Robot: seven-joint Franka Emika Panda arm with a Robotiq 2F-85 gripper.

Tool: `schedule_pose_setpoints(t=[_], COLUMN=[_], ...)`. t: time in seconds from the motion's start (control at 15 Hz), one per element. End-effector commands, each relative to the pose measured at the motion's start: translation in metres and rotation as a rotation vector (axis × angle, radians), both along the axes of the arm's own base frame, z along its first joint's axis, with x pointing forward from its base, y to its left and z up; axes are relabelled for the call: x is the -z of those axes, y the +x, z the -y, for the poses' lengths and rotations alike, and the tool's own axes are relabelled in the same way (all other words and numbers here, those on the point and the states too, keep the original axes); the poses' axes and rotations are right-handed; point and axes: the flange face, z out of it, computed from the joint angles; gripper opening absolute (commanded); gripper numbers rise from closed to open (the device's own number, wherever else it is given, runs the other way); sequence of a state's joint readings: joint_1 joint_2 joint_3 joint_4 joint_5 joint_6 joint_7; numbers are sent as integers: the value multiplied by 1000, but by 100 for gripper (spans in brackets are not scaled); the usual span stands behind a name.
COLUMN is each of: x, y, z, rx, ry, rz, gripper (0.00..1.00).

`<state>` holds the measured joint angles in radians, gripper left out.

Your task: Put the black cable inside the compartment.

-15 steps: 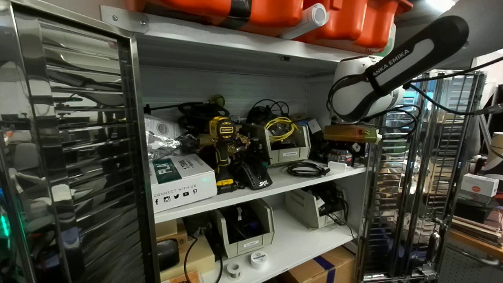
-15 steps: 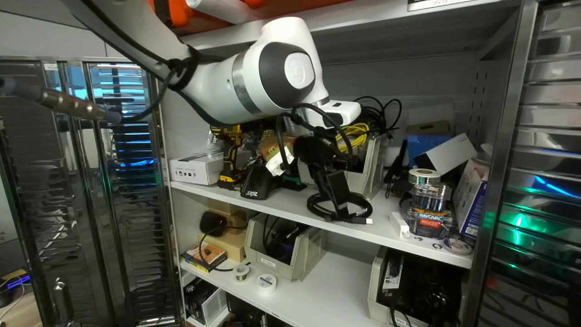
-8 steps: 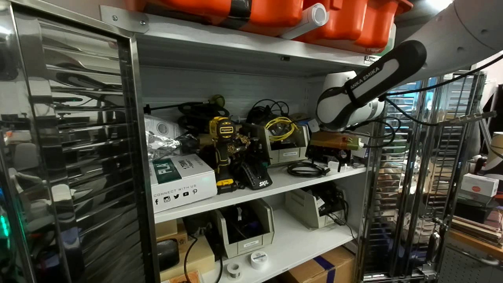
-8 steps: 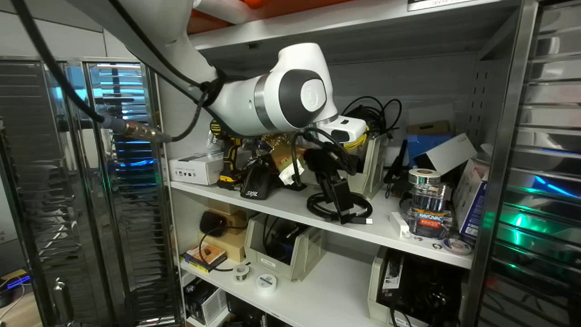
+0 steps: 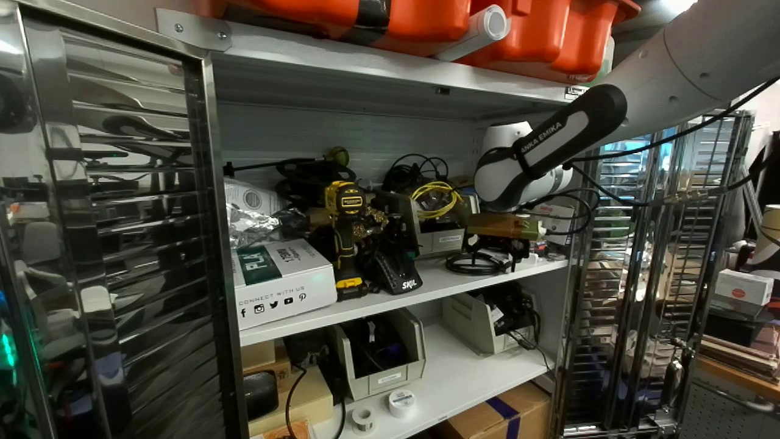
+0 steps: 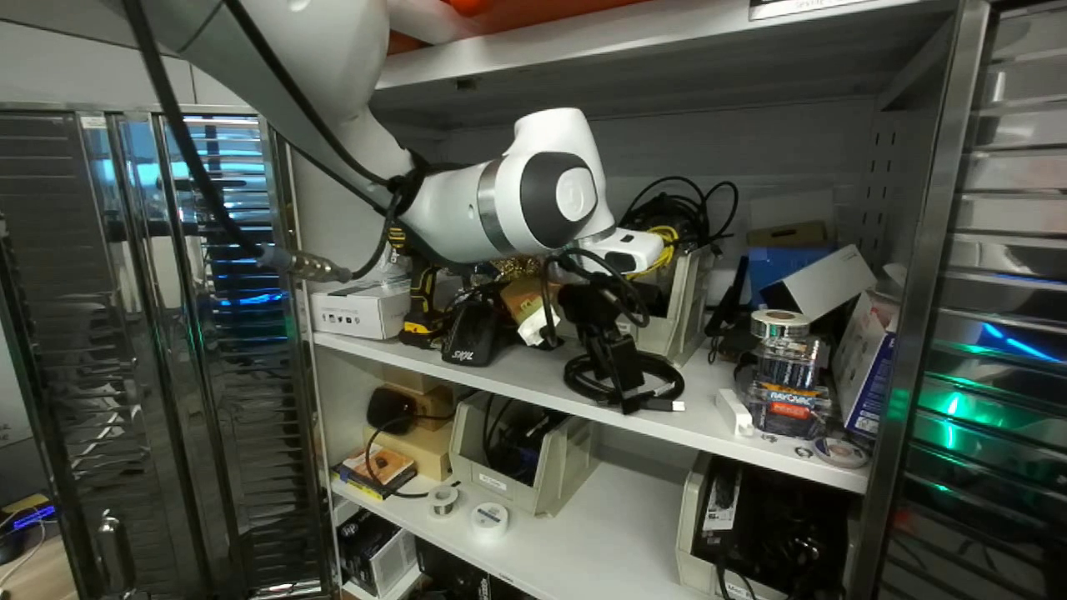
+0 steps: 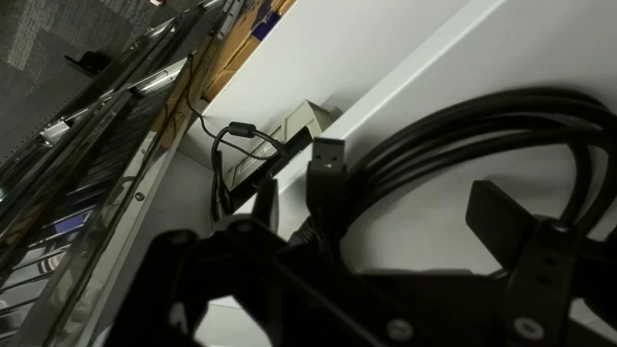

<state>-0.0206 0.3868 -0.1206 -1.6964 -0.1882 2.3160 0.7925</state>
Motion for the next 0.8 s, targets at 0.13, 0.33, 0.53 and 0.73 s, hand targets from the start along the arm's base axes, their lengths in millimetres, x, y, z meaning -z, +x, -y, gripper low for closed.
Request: schedule_pose_setpoints(t=[0.13, 0.33, 0.53, 0.73], x=[-3, -9, -11, -11], y=[9, 7, 2, -6], z=[3, 1, -3, -9], rx=[17, 13, 5, -4], ry=[-45, -46, -45, -48], rz=[-52, -75, -105, -148], gripper=[60, 37, 13, 15])
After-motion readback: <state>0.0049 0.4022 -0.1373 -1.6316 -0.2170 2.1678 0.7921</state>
